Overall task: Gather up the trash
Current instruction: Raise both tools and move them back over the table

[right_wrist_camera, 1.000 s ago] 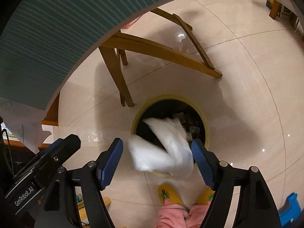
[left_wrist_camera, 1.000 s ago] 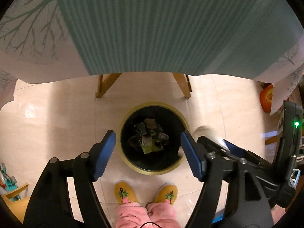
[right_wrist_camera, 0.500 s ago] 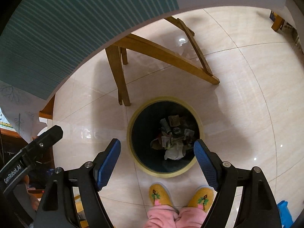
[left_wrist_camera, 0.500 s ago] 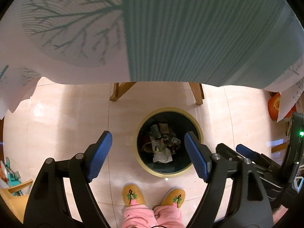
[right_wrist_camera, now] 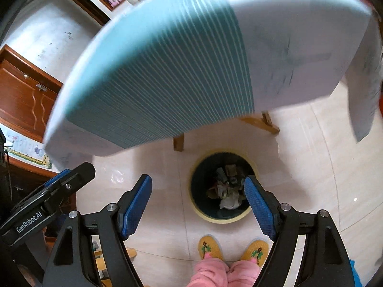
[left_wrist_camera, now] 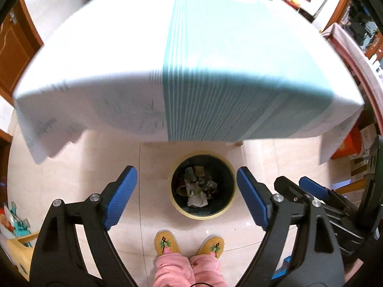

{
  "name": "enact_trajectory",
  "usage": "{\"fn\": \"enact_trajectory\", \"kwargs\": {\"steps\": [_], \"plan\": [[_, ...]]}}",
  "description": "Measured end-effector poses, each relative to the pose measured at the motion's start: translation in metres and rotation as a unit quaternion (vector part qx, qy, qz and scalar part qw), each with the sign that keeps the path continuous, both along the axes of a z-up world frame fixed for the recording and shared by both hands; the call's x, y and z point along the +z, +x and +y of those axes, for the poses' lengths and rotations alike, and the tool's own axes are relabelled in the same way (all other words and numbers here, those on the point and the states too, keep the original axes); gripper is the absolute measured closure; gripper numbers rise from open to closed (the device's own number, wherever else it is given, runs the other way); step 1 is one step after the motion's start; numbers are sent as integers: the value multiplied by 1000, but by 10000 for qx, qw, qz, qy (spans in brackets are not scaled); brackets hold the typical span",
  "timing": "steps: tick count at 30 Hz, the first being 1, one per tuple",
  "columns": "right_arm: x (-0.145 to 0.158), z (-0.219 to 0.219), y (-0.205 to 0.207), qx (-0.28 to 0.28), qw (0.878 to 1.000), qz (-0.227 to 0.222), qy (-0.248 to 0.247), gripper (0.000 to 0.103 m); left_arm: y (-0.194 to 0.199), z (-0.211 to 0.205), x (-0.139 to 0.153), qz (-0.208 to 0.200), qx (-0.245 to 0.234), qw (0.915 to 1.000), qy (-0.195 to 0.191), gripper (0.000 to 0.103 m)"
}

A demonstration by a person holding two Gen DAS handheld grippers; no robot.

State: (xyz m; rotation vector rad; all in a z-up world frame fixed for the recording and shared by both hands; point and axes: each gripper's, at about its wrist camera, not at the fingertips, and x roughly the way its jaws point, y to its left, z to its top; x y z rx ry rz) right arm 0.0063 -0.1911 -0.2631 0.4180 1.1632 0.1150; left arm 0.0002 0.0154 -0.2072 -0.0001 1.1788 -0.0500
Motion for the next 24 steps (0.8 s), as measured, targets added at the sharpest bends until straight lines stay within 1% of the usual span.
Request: {"fn": "enact_trajectory", "kwargs": {"steps": [2, 3, 4, 5, 8, 10, 16, 18, 21, 24], "plan": [[30, -3, -4, 5, 10000, -95, -12, 22, -2, -3, 28, -114, -59, 9999, -10, 20], [46, -5, -6, 5, 9999, -153, 0, 22, -4, -6, 47, -195, -114, 9997, -11, 20], [66, -7, -9, 16, 9997, -242, 13, 22, -5, -7, 63, -270, -158, 9995, 2, 20], [76, -9, -10, 25, 9996, -278, 8, 22, -7, -9, 77, -346, -196, 9992, 16, 19], [125, -16, -16, 74, 9987, -510, 2, 22, -11, -16, 126, -612, -336, 9975, 46, 18], [150, -19, -20, 113, 9978, -647, -39, 22, -14, -22, 162, -823, -432, 9956, 61, 18], [214, -31, -24, 108, 9937, -1107, -117, 22, -22, -36, 249, -1318, -579, 9896, 82, 17], [234, -35, -24, 126, 9918, -1261, -137, 22, -25, -41, 268, -1471, -628, 9871, 105, 16], [261, -42, -24, 152, 9882, -1514, -164, 22, -23, -49, 293, -1569, -684, 9852, 65, 14], [286, -50, -19, 189, 9846, -1723, -249, 22, -17, -56, 312, -1649, -690, 9839, -4, 14]]}}
